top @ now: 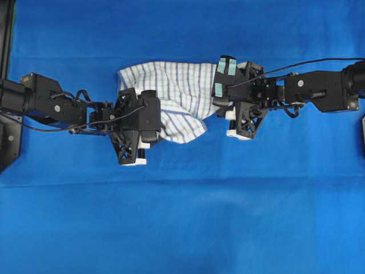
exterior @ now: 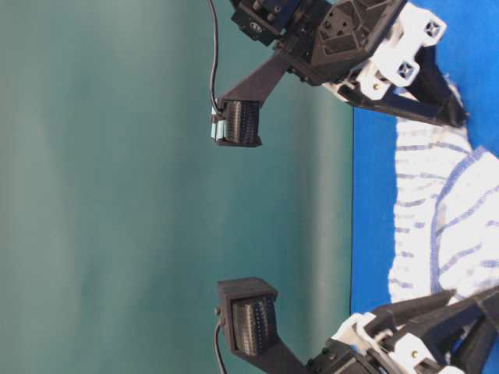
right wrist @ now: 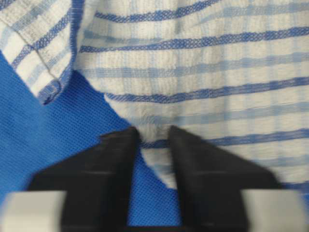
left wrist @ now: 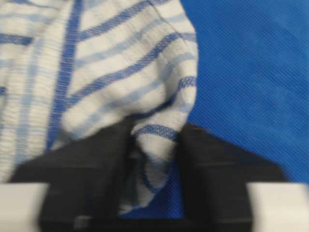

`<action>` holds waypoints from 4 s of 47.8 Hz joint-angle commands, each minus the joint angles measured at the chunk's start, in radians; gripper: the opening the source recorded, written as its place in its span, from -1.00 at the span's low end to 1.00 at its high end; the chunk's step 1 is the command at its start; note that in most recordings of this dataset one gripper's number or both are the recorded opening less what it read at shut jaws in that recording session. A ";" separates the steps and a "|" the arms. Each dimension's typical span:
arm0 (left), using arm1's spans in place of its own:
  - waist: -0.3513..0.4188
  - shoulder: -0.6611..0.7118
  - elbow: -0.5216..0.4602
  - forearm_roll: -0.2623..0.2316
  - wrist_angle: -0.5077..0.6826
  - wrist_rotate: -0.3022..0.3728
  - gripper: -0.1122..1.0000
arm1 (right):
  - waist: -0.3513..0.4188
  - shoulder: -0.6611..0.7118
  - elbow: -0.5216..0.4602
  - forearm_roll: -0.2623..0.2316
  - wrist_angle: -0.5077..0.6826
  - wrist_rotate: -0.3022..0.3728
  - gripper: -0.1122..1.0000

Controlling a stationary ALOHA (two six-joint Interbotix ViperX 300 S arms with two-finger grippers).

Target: Lift the towel with both arms.

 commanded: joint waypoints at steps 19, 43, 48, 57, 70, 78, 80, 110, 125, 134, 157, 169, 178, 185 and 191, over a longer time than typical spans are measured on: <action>0.008 -0.084 -0.011 -0.002 0.049 0.000 -0.74 | -0.008 -0.049 -0.031 0.002 0.018 0.005 -0.77; 0.011 -0.529 -0.066 -0.002 0.284 -0.002 -0.74 | 0.011 -0.388 -0.158 0.006 0.310 0.006 -0.77; 0.017 -0.606 -0.104 -0.002 0.341 0.000 -0.74 | 0.015 -0.428 -0.212 0.006 0.376 0.005 -0.77; 0.051 -0.695 -0.202 -0.002 0.469 0.006 -0.74 | 0.018 -0.474 -0.342 0.002 0.482 -0.011 -0.77; 0.104 -0.752 -0.385 0.000 0.652 0.014 -0.74 | 0.035 -0.499 -0.554 -0.002 0.618 -0.067 -0.77; 0.121 -0.764 -0.489 0.002 0.719 0.015 -0.74 | 0.055 -0.500 -0.667 -0.002 0.675 -0.100 -0.77; 0.121 -0.765 -0.511 0.002 0.736 0.015 -0.74 | 0.057 -0.500 -0.696 -0.002 0.690 -0.106 -0.77; 0.115 -0.749 -0.644 0.002 0.827 0.017 -0.74 | 0.092 -0.500 -0.802 0.002 0.735 -0.146 -0.77; 0.109 -0.755 -0.626 0.002 0.804 0.012 -0.14 | 0.103 -0.499 -0.798 0.005 0.735 -0.183 -0.38; 0.107 -0.769 -0.592 0.002 0.778 0.012 0.77 | 0.101 -0.499 -0.795 -0.003 0.736 -0.186 0.42; 0.091 -0.756 -0.433 0.002 0.695 0.005 0.86 | 0.101 -0.499 -0.638 -0.005 0.718 -0.144 0.34; 0.078 -0.713 -0.256 0.000 0.529 0.005 0.86 | 0.103 -0.499 -0.442 -0.003 0.600 -0.072 0.34; 0.069 -0.649 -0.166 0.002 0.416 0.003 0.86 | 0.101 -0.486 -0.284 -0.003 0.477 -0.015 0.33; 0.064 -0.583 -0.110 0.002 0.333 0.003 0.86 | 0.101 -0.460 -0.186 -0.003 0.390 0.020 0.34; 0.063 -0.512 -0.067 0.000 0.259 0.005 0.86 | 0.100 -0.422 -0.124 -0.003 0.314 0.044 0.34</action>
